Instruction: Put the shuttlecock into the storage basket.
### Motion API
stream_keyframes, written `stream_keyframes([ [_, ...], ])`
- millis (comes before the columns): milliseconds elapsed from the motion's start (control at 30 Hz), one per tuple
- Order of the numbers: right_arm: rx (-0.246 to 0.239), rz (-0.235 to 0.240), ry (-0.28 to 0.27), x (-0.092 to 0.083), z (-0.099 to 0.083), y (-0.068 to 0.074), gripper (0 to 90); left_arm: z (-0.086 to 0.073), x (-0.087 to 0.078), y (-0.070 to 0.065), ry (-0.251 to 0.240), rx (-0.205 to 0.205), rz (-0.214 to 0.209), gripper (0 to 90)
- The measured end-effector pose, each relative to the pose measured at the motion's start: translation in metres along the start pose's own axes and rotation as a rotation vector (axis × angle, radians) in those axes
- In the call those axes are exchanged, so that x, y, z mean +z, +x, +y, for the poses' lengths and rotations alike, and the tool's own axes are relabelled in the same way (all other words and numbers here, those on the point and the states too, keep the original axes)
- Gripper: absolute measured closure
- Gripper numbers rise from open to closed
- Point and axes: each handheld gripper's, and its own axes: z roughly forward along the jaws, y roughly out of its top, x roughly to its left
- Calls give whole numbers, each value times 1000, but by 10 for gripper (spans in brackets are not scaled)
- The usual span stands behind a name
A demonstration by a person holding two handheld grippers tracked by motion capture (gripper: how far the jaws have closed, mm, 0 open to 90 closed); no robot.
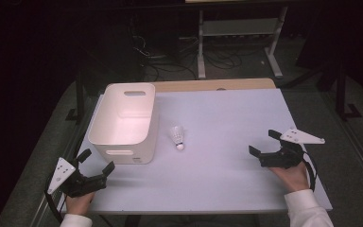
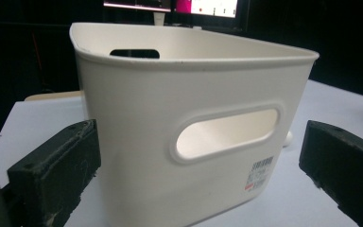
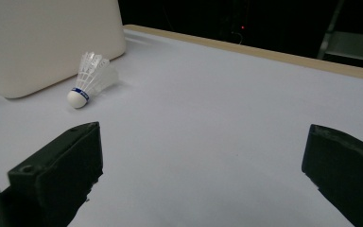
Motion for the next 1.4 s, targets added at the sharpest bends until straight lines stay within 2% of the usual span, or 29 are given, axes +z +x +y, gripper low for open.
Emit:
stream_keyframes([
  [367, 12, -6, 17, 2, 2, 5, 0, -1, 1, 0, 2, -1, -2, 0],
  [467, 29, 9, 56, 5, 3, 7, 0, -1, 0, 0, -3, -1, 2, 0],
  [600, 8, 10, 99, 11, 4, 10, 0, -1, 0, 1, 2, 0, 3, 0],
  [767, -12, 12, 102, 12, 8, 13, 0, -1, 0, 0, 6, 12, 4, 0],
  [867, -15, 16, 103, 13, 11, 14, 0, -1, 0, -1, -9, -6, 0, 0],
  [1133, -23, 31, 115, 15, 18, 17, 0, -1, 2, -3, -1, -3, -4, 0],
  [1400, -53, 46, 129, 20, 29, 21, 0, -1, 2, -3, 0, -5, -3, 0],
])
